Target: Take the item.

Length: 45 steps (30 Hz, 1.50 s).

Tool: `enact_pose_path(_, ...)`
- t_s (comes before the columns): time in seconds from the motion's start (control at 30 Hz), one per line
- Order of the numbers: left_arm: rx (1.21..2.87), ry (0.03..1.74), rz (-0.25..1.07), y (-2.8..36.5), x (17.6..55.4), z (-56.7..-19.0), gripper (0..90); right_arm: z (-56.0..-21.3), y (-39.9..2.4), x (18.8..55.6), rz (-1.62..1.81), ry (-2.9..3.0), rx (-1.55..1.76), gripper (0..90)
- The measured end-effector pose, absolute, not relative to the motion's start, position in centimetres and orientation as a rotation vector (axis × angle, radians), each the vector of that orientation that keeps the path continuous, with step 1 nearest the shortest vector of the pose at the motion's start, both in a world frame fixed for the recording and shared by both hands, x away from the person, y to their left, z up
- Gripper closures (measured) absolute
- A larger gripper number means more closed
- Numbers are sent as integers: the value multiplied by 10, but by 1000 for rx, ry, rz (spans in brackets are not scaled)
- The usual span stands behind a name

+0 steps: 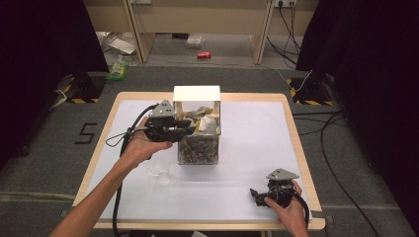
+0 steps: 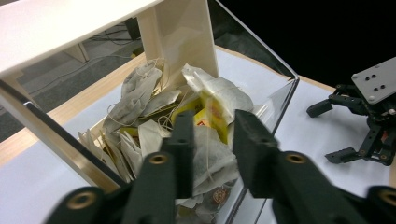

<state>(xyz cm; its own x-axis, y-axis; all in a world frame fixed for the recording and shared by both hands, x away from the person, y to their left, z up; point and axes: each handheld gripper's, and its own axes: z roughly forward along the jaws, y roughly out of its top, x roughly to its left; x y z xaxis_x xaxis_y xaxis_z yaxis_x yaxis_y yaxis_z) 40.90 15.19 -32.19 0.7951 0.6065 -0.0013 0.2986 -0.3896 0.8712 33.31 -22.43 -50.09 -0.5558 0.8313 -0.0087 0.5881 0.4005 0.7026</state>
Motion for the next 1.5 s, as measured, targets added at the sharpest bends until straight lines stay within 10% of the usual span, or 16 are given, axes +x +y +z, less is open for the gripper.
enact_pose_path(0.17, 2012, 682, 455, 149, 408, -321, 886, -501, -224, 333, 939, 2304, 1227, 11)
enact_pose_path(1.5, 1768, 628, 398, 213, 362, -270, 889, -501, -224, 333, 938, 2304, 1227, 12)
